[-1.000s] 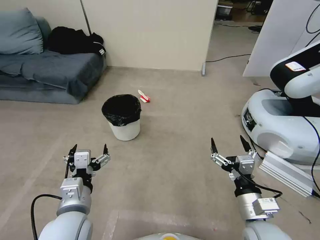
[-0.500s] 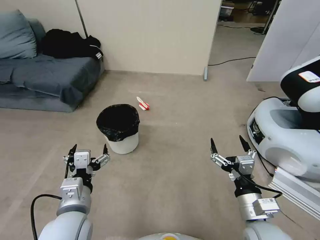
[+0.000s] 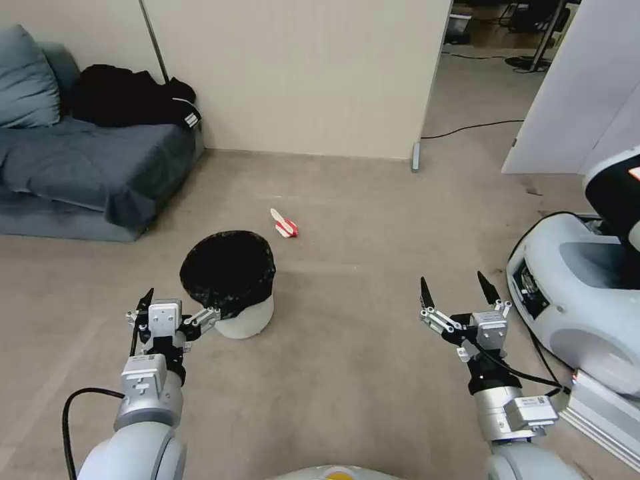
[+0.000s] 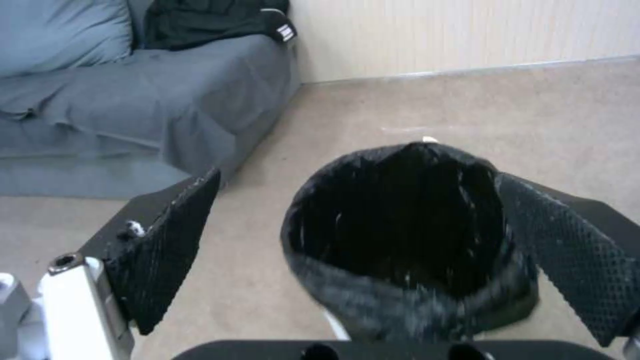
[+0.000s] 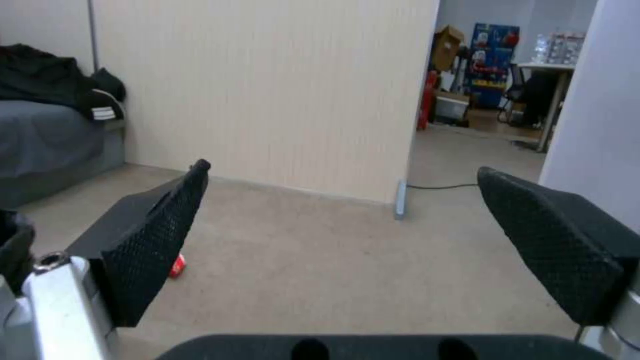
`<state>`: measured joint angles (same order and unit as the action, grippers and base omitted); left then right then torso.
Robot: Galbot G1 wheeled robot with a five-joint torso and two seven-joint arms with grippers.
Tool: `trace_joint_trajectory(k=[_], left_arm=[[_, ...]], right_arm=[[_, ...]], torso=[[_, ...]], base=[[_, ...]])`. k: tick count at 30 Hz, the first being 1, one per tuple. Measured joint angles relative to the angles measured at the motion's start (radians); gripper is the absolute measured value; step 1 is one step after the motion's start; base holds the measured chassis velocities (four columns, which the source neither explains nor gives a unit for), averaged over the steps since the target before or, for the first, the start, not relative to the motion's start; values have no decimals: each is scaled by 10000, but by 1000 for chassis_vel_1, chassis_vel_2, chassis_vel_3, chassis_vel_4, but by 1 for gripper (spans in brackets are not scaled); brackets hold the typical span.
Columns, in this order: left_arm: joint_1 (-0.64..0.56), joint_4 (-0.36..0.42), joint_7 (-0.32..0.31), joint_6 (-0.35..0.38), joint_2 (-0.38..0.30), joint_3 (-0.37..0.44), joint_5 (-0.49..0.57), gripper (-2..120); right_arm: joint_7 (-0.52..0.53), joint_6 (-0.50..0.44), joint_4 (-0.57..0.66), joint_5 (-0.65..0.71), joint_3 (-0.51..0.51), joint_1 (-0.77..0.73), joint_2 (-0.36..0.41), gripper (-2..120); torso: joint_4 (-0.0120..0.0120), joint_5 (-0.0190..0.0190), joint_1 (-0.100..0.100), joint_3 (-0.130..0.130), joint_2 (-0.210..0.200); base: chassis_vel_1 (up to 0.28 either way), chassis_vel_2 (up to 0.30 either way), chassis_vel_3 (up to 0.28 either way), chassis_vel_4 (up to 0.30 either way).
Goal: Pick up the trash bin, then pick up the garbage from the floor and place it into the trash bin.
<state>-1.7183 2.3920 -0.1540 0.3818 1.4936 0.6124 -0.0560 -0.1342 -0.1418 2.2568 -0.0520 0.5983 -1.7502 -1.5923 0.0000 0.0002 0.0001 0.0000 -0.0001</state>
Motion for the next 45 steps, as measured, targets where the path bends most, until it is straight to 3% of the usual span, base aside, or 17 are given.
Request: trace_joint_trajectory(k=[17, 30, 38, 45], left_arm=[[21, -8, 0, 0, -17, 48, 6, 100], [179, -76, -98, 41, -48, 191, 66, 100], [873, -179, -633, 691, -289, 691, 639, 100], [1616, -784, -1283, 1510, -662, 961, 1348, 100]], right_arm=[[-110, -154, -50, -13, 41, 9, 0, 98], [-408, -588, -179, 102, 83, 64, -14, 100], [-463, -956, -318, 74, 203, 174, 29, 100], [-462, -1077, -435, -115, 232, 179, 44, 100]], torso=[[0, 0, 0, 0, 0], [0, -3, -2, -1, 0], [0, -2, -2, -1, 0], [0, -1, -1, -1, 0]], base=[[-160, 163, 159, -164], [-28, 38, 53, -38], [0, 0, 0, 0], [0, 0, 0, 0]])
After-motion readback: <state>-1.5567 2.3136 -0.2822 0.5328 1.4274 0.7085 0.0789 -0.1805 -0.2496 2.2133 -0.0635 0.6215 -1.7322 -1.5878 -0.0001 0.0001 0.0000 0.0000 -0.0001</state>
